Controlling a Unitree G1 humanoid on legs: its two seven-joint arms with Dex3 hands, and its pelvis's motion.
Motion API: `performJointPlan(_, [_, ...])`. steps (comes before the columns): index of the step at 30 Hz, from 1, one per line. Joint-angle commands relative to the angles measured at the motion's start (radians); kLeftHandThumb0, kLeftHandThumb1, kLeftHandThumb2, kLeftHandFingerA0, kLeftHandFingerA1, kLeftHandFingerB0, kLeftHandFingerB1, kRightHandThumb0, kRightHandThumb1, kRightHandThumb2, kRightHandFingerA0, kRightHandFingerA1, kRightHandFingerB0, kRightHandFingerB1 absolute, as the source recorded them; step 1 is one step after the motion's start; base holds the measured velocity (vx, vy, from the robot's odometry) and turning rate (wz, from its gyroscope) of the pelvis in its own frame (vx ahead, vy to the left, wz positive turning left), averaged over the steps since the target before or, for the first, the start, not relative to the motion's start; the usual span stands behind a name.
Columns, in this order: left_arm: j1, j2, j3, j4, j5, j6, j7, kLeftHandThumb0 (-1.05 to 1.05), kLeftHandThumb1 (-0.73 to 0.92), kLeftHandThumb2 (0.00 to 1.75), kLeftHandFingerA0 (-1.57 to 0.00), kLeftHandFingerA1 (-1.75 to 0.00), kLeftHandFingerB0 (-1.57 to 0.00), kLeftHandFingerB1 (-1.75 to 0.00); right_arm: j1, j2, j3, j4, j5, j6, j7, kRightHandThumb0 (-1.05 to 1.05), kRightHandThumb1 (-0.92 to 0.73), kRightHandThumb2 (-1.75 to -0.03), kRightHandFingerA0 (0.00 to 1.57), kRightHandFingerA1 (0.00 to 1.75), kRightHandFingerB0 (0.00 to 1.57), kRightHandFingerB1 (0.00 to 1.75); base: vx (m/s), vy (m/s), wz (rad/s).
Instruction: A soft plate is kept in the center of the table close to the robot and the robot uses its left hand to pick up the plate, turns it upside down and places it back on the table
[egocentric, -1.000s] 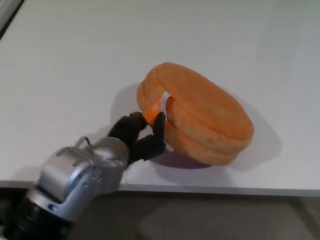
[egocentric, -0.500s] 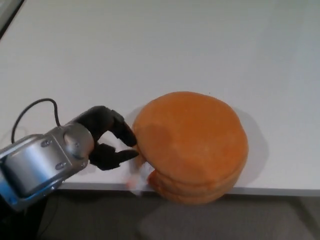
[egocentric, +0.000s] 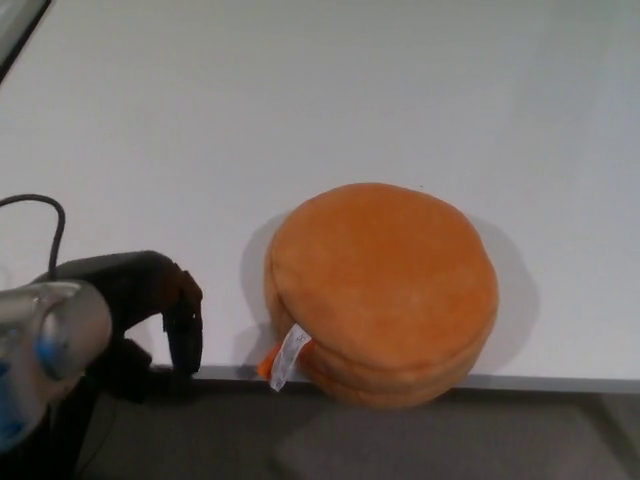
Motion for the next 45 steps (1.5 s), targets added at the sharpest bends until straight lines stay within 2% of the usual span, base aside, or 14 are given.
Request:
performJointPlan(1, [0.346,0.143,0.281,-0.253,-0.077,-0.459,-0.113,-0.29,0.66,0.57,-0.84,-1.75,-0.67,-1.75,0.005,-0.041,-0.020,-0.013,0.020,0.010,0.012,-0.70,-0.83,-0.66,0.68,0.45,0.34,0.32,0.00,0.000,0.00])
performJointPlan(4, [0.906,0.054,0.437,-0.389,-0.024,-0.942,0.329,-0.33,0.70,0.60,-0.87,-1.75,-0.67,-1.75,0.012,-0.040,-0.020,-0.001,0.021,-0.001,0.020,-0.69,-0.83,-0.66,0.67,0.44,0.33,0.31,0.00,0.000,0.00])
performJointPlan(5, [0.970,0.023,0.440,-0.380,0.027,-0.966,0.369,-0.46,0.50,0.90,-1.20,-1.43,-0.98,-1.31,0.009,-0.037,-0.019,0.004,0.023,-0.007,0.022,-0.69,-0.83,-0.66,0.68,0.44,0.34,0.31,0.00,0.000,0.00])
performJointPlan(6, [1.016,-0.003,0.442,-0.363,0.051,-0.996,0.397,-0.36,0.68,0.61,-0.93,-1.75,-0.67,-1.75,0.009,-0.036,-0.019,0.002,0.021,-0.006,0.019,-0.69,-0.83,-0.66,0.67,0.44,0.33,0.31,0.00,0.000,0.00])
performJointPlan(9, [1.199,-0.103,0.451,-0.253,0.141,-1.153,0.480,-0.33,0.71,0.66,-0.89,-1.75,-0.66,-1.75,0.015,-0.036,-0.022,-0.011,0.022,0.010,0.010,-0.70,-0.82,-0.66,0.68,0.45,0.34,0.32,0.00,0.000,0.00])
performJointPlan(10, [1.236,-0.132,0.462,-0.212,0.150,-1.200,0.478,-0.49,0.53,0.94,-1.18,-1.42,-0.97,-1.31,0.017,-0.037,-0.024,-0.018,0.020,0.008,0.006,-0.70,-0.83,-0.66,0.68,0.46,0.33,0.32,0.00,0.000,0.00])
performJointPlan(13, [1.329,-0.213,0.496,-0.087,0.175,-1.341,0.466,-0.38,0.72,0.65,-0.88,-1.75,-0.68,-1.75,0.011,-0.033,-0.022,-0.011,0.027,0.003,0.013,-0.68,-0.83,-0.66,0.67,0.45,0.32,0.32,0.00,0.000,0.00])
performJointPlan(15, [1.356,-0.241,0.517,-0.054,0.181,-1.371,0.447,-0.53,0.53,0.93,-1.19,-1.45,-0.98,-1.34,0.007,-0.034,-0.022,-0.004,0.025,0.001,0.012,-0.71,-0.82,-0.66,0.67,0.45,0.33,0.32,0.00,0.000,0.00])
performJointPlan(26, [1.493,-0.427,0.607,0.217,0.160,-1.511,0.361,-0.44,0.69,0.65,-0.94,-1.75,-0.72,-1.75,-0.003,-0.037,-0.024,-0.008,0.030,0.015,0.009,-0.68,-0.82,-0.66,0.68,0.45,0.33,0.32,0.00,0.000,0.00])
performJointPlan(27, [1.500,-0.449,0.612,0.254,0.158,-1.526,0.352,-0.50,0.49,0.93,-1.22,-1.44,-1.02,-1.33,-0.003,-0.037,-0.025,-0.011,0.029,0.015,0.007,-0.68,-0.83,-0.66,0.68,0.45,0.32,0.32,0.00,0.000,0.00])
performJointPlan(31, [1.519,-0.519,0.632,0.361,0.122,-1.571,0.292,-0.51,0.47,0.93,-1.21,-1.43,-1.02,-1.33,-0.003,-0.031,-0.024,0.000,0.016,0.005,-0.003,-0.70,-0.82,-0.66,0.68,0.44,0.32,0.31,0.00,0.000,0.00])
performJointPlan(33, [1.519,-0.557,0.638,0.432,0.103,-1.586,0.268,-0.39,0.65,0.66,-0.91,-1.75,-0.73,-1.75,-0.005,-0.031,-0.024,0.008,0.016,0.008,-0.003,-0.70,-0.83,-0.66,0.67,0.44,0.31,0.31,0.00,0.000,0.00])
performJointPlan(36, [1.520,-0.600,0.654,0.490,0.086,-1.592,0.242,-0.52,0.45,0.93,-1.20,-1.42,-1.03,-1.33,0.002,-0.032,-0.025,0.000,0.015,0.006,-0.003,-0.68,-0.83,-0.66,0.67,0.44,0.31,0.31,0.00,0.000,0.00])
performJointPlan(45, [1.510,-0.725,0.747,0.731,0.057,-1.641,0.194,-0.57,0.62,0.62,-0.93,-1.75,-0.74,-1.75,-0.004,0.000,-0.030,0.006,0.033,-0.001,-0.022,-0.67,-0.66,-1.02,0.51,0.59,0.24,0.48,0.00,0.000,0.00])
